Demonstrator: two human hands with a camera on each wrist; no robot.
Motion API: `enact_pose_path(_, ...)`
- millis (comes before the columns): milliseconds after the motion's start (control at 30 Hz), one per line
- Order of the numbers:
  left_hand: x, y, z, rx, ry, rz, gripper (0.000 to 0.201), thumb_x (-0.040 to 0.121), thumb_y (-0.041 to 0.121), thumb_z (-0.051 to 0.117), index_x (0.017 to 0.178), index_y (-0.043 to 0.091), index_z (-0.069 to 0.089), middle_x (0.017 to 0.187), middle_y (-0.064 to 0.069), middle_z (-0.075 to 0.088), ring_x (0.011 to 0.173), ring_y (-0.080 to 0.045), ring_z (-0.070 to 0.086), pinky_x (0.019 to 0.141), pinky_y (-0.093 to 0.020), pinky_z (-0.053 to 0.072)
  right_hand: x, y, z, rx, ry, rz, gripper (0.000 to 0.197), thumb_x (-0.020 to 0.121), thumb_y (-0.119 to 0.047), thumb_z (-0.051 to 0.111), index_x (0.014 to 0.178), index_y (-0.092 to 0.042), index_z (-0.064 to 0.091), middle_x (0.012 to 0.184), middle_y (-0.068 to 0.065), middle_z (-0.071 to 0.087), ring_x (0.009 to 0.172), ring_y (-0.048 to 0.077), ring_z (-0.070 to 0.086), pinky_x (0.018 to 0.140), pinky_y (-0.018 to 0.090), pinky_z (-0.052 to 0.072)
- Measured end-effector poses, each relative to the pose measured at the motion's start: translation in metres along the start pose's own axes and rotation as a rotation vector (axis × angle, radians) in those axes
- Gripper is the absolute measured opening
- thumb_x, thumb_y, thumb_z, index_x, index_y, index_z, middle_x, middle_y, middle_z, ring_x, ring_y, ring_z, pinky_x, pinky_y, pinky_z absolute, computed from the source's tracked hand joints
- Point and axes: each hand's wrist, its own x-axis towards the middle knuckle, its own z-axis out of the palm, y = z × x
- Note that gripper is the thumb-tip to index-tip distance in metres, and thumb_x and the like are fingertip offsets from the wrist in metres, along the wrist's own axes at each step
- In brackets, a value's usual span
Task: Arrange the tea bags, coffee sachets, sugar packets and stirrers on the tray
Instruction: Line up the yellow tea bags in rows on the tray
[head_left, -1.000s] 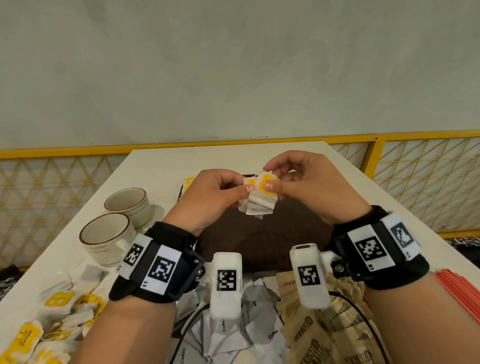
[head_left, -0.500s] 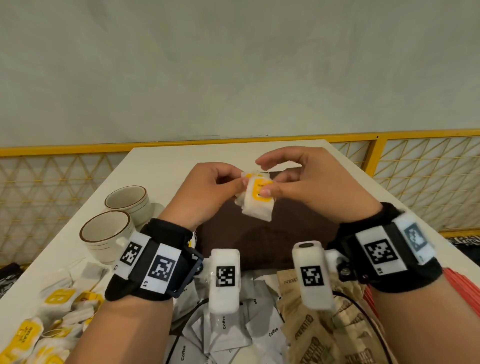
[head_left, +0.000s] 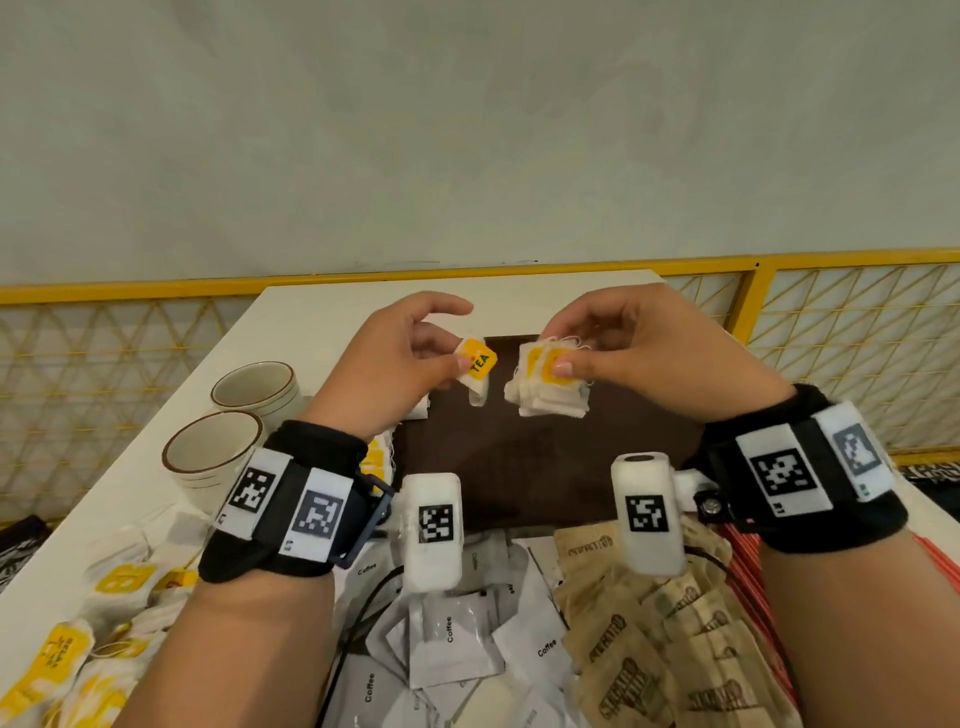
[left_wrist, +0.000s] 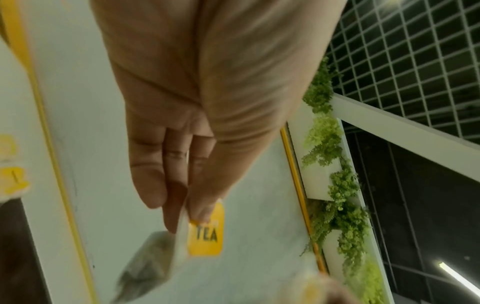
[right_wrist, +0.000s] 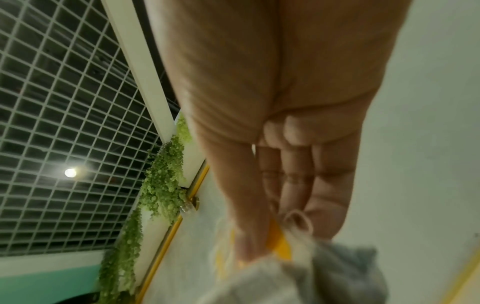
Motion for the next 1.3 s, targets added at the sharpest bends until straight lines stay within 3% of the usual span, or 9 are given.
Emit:
enact_pose_path(167,0.003,0.01,-0.001,0.136,-0.174,0.005,0.033,0.078,0.005,0.074,0.106,0.019,0.065,0.076,0.003,0.074,0.071,-0.004,0.067,0.072,-0.017,0.051,0.004,-0.01,0.026,0.115,-0.128,0.015,0.033,0.075,-0.004,0.077,0.105,-0.017,0.069,0.088,-0.001,0.067,0.069,0.001,0.06,0.073,0.014,0.052)
enact_pose_path(300,0.017,0.014,-0.016,0.317,-0.36,-0.074,0.033,0.079,0.006,0.073,0.107,0.02,0.063,0.076,0.004,0.074,0.068,0.0,0.066,0.071,-0.019,0.051,0.03,0.001,0.049,-0.002,-0.145,0.056,0.043,0.074,-0.009,0.079,0.114,-0.016,0.065,0.1,0.0,0.066,0.066,0.003,0.06,0.076,0.021,0.054)
enact_pose_path(400,0.028,0.006,-0.029,0.392,-0.421,-0.137,0.031,0.08,0.003,0.071,0.106,0.018,0.061,0.074,0.006,0.072,0.063,-0.001,0.064,0.062,-0.016,0.05,0.05,0.007,0.065,0.021,-0.208,0.085,0.037,0.074,0.0,0.077,0.107,-0.008,0.065,0.086,0.004,0.067,0.069,0.011,0.06,0.076,0.031,0.055)
enact_pose_path(567,0.05,-0.023,-0.038,0.525,-0.489,-0.252,0.028,0.082,0.001,0.067,0.107,0.013,0.061,0.078,0.004,0.069,0.064,-0.004,0.065,0.055,-0.014,0.05,0.077,0.021,0.1,0.023,-0.239,0.152,0.029,0.073,0.005,0.075,0.095,-0.01,0.063,0.078,0.004,0.062,0.071,0.02,0.06,0.063,0.027,0.055)
enact_pose_path(700,0.064,-0.044,-0.042,0.571,-0.512,-0.318,0.029,0.081,-0.004,0.067,0.106,0.009,0.063,0.08,0.0,0.068,0.067,-0.01,0.065,0.057,-0.017,0.054,0.09,0.03,0.123,0.018,-0.253,0.196,0.031,0.071,0.007,0.075,0.094,-0.01,0.063,0.076,0.004,0.062,0.071,0.025,0.064,0.071,0.041,0.059)
enact_pose_path(933,0.075,-0.064,-0.044,0.717,-0.565,-0.278,0.023,0.079,0.001,0.072,0.098,0.014,0.067,0.075,0.007,0.062,0.064,-0.003,0.056,0.061,-0.017,0.048,0.093,0.041,0.131,0.001,-0.316,0.226,0.044,0.07,0.001,0.079,0.109,-0.006,0.06,0.089,0.006,0.06,0.08,0.03,0.065,0.071,0.038,0.058)
enact_pose_path(1033,0.077,-0.067,-0.046,0.731,-0.583,-0.259,0.021,0.078,0.003,0.073,0.091,0.019,0.068,0.073,0.009,0.062,0.065,-0.002,0.055,0.065,-0.019,0.046,0.092,0.046,0.12,-0.004,-0.4,0.278,0.038,0.071,-0.004,0.081,0.102,-0.012,0.06,0.097,0.008,0.06,0.082,0.021,0.065,0.067,0.03,0.06)
enact_pose_path(1167,0.078,-0.067,-0.044,0.735,-0.579,-0.236,0.017,0.08,0.004,0.071,0.091,0.017,0.067,0.071,0.009,0.06,0.063,-0.001,0.054,0.058,-0.015,0.044,0.091,0.048,0.109,-0.054,-0.484,0.279,0.019,0.077,0.003,0.074,0.083,-0.011,0.062,0.08,0.006,0.065,0.066,0.013,0.065,0.063,0.021,0.058)
enact_pose_path(1300,0.079,-0.069,-0.04,0.744,-0.553,-0.22,0.016,0.08,0.006,0.073,0.093,0.013,0.067,0.069,0.009,0.058,0.06,-0.001,0.052,0.054,-0.013,0.04,0.094,0.047,0.113,-0.072,-0.468,0.276,0.018,0.079,0.001,0.072,0.087,-0.011,0.061,0.08,0.003,0.063,0.066,0.012,0.063,0.063,0.029,0.06)
